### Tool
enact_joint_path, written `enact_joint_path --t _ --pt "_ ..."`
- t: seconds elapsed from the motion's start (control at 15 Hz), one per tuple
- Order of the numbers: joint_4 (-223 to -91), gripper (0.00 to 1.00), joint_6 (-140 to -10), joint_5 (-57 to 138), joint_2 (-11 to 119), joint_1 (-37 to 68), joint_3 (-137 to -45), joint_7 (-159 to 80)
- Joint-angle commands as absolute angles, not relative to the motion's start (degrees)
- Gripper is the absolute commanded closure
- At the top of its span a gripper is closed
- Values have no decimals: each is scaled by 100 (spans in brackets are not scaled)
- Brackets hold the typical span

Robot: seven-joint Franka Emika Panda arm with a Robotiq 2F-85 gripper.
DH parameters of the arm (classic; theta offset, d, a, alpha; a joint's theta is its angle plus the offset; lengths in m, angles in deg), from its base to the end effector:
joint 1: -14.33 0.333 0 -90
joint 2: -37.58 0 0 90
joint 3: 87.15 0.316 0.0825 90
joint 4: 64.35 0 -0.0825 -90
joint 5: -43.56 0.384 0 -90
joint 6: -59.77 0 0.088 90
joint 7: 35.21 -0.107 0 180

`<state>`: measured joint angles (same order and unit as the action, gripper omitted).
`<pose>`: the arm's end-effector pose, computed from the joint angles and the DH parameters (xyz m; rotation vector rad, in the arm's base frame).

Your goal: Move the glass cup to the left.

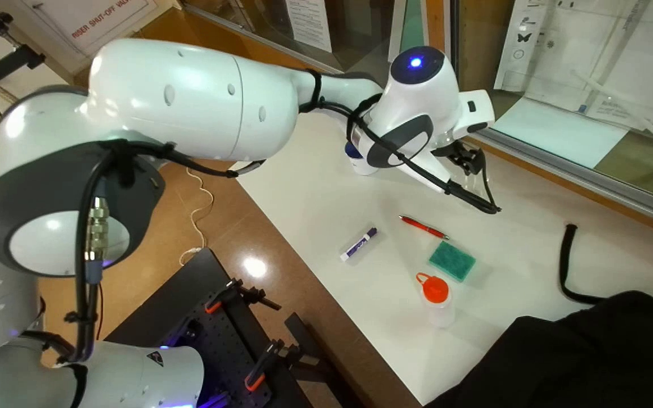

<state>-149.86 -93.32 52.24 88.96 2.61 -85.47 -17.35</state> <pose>0.7223 -0.1368 0.1635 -3.0698 0.0050 -0.4628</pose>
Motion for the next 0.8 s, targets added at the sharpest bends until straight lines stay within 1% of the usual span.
enact_joint_path --t 0.0,0.4,0.47,0.53,0.6,0.67,0.73 --pt "-14575 0 -9471 4985 9278 353 -8591 -2099" --pt "-14204 0 -9459 4818 9710 519 -8719 -2573" --pt "-14150 25 -9448 4787 9761 533 -8728 -2633" --pt "-14099 28 -9446 4754 9808 561 -8765 -2702" --pt "-14053 34 -9448 4734 9843 586 -8802 -2774" --pt "-14010 43 -9441 4722 9879 603 -8826 -2829" --pt "-13975 50 -9437 4712 9907 620 -8857 -2889"
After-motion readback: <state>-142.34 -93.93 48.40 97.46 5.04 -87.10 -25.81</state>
